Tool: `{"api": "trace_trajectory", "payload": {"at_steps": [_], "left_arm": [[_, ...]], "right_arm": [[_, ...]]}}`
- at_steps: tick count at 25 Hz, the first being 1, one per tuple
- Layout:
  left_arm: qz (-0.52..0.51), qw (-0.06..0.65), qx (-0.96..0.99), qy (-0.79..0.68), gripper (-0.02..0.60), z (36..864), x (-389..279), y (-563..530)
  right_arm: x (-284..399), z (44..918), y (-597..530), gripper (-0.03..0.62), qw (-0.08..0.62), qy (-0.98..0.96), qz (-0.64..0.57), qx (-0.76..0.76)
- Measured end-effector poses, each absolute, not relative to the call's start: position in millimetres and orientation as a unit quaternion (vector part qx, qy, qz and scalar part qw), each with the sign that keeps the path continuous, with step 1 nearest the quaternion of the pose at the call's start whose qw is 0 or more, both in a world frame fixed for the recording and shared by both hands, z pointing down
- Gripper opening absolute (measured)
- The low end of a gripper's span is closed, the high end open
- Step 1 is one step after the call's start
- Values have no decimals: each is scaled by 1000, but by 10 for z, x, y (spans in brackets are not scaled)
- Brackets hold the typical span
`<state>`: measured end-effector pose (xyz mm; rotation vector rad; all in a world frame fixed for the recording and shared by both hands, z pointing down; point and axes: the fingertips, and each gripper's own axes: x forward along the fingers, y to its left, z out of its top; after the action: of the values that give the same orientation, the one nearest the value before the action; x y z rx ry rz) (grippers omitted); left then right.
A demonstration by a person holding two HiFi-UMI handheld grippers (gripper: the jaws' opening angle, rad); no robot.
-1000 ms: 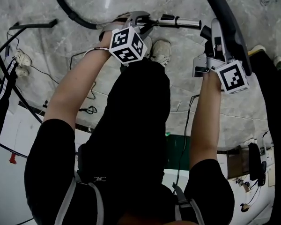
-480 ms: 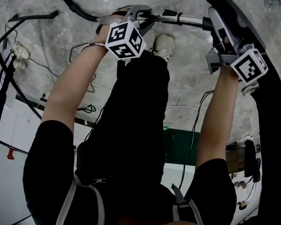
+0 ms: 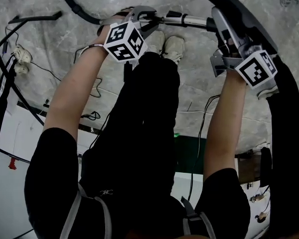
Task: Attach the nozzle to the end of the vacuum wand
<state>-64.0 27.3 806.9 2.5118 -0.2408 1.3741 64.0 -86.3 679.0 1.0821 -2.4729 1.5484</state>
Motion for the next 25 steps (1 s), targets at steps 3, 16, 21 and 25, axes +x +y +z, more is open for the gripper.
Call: {"api": "trace_trajectory", "payload": {"at_steps": [3, 16, 21, 25], "left_arm": [[468, 135, 871, -65, 178, 8070, -702, 298], [475, 78, 872, -92, 170, 7916, -342, 104], [443, 139, 885, -43, 166, 7816, -346, 170], [451, 148, 877, -80, 166, 7821, -349, 86]], "right_arm": [[490, 6726, -795, 147, 1, -831, 478, 282], [444, 6654, -876, 144, 56, -804, 463, 369], [306, 6550, -782, 144, 20, -853, 462, 243], [351, 6618, -931, 144, 32, -819, 472, 325]]}}
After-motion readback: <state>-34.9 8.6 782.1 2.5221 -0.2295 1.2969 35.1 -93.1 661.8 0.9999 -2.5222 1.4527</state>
